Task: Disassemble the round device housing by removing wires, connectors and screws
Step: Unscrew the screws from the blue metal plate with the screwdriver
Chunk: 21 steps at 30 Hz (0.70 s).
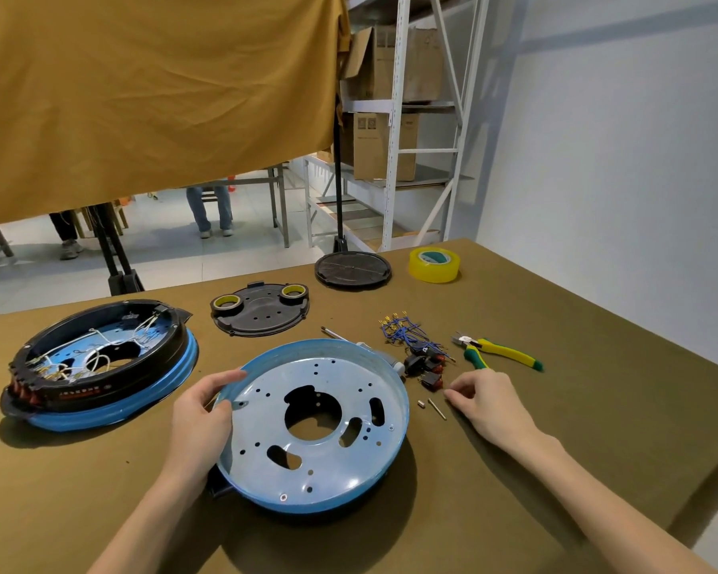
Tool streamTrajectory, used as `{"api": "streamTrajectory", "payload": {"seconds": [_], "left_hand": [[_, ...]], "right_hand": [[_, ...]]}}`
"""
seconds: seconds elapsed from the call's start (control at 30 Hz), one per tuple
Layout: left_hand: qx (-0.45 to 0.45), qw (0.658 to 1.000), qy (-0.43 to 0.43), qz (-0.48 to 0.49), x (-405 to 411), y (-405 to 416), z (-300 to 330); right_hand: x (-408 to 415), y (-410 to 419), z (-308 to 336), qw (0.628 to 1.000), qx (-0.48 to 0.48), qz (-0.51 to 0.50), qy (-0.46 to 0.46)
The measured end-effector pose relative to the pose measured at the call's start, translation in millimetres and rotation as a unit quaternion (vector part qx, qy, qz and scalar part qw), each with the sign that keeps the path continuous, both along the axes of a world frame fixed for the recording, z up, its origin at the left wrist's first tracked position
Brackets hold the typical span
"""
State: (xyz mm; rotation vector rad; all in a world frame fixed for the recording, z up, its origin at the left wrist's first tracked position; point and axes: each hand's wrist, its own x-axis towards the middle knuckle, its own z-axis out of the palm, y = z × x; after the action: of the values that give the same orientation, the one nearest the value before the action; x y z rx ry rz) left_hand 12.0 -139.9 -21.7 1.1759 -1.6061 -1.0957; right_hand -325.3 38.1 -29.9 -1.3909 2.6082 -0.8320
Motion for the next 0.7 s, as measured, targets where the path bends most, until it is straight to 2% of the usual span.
{"api": "streamTrajectory", "payload": {"seconds": [0.23, 0.4, 0.5, 0.7], "left_hand": [[0.01, 1.0, -0.002, 0.004, 0, 1, 1], [0.015, 1.0, 0.004, 0.004, 0, 3, 3], [0.016, 1.0, 0.004, 0.003, 0, 4, 3], [0.019, 1.0, 0.013, 0.003, 0, 2, 1]], "right_hand": [[-5, -1, 3, 0.998, -0.039, -0.034, -0.045], [2, 1, 2, 0.998, 0.059, -0.025, -0.023], [5, -2, -1, 0.996, 0.079, -0.032, -0.021], [22, -7, 3, 0.999, 0.023, -0.017, -0.036]]}}
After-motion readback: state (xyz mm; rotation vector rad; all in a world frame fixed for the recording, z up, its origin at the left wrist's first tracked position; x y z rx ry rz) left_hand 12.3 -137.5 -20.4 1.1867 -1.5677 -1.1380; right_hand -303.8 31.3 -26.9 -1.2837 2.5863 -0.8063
